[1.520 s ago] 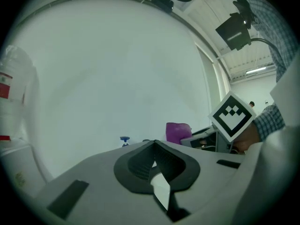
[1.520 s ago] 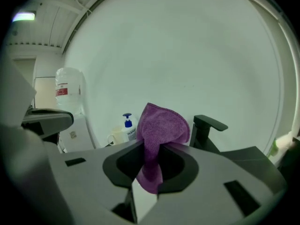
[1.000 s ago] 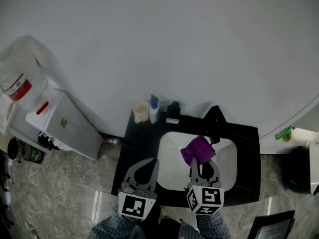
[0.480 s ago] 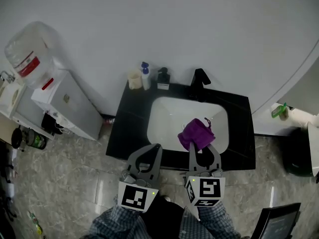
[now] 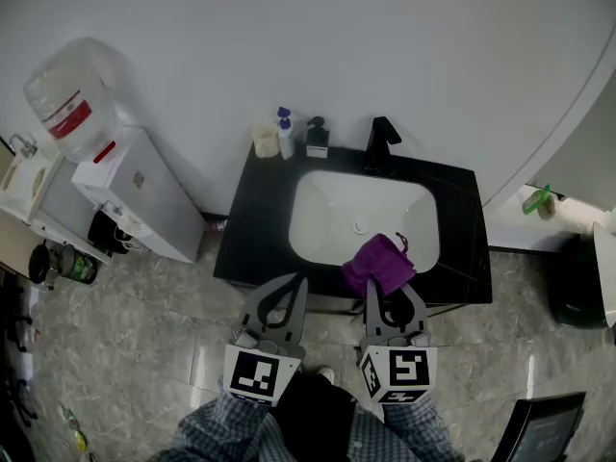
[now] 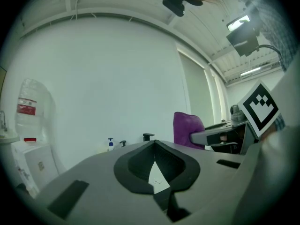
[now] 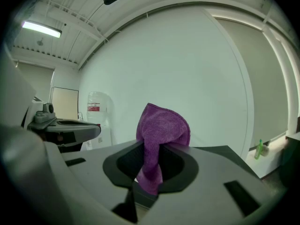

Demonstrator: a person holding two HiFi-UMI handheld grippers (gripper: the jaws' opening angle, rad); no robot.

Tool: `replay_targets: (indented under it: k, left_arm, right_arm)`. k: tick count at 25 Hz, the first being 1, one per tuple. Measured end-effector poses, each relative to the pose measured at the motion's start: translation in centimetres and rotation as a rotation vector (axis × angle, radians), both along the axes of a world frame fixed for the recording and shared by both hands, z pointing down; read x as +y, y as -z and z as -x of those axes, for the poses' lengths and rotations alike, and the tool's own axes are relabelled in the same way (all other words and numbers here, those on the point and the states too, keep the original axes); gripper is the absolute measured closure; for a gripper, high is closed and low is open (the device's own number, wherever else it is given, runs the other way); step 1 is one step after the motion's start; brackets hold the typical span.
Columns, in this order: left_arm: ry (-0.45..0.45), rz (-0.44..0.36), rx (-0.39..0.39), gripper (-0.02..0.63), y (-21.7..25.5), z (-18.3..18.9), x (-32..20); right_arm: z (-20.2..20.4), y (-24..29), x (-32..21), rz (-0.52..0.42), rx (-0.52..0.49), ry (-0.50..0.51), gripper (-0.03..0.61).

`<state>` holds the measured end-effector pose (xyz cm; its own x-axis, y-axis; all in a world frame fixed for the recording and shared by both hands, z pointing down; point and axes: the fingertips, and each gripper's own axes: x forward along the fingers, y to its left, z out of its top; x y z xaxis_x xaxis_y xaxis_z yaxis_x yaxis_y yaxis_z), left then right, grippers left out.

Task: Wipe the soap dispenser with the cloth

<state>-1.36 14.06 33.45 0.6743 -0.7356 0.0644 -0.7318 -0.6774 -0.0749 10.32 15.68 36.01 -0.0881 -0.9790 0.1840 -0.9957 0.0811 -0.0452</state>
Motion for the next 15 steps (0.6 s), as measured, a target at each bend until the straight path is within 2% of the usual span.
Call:
replay_targets:
  k: [6, 15]
  left_arm:
    - [-0.039, -0.031, -0.049, 0.612, 0.4, 0.5, 0.8]
    - [-0.050, -0.046, -0.024, 0.612, 0.7, 1.9, 0.5]
  right_arm:
    - [0.9, 1.2, 0.6, -0.023, -0.008, -0.012, 0.500]
    - [2.8, 1.9, -0.1, -0.039, -0.019, -0.015, 0.500]
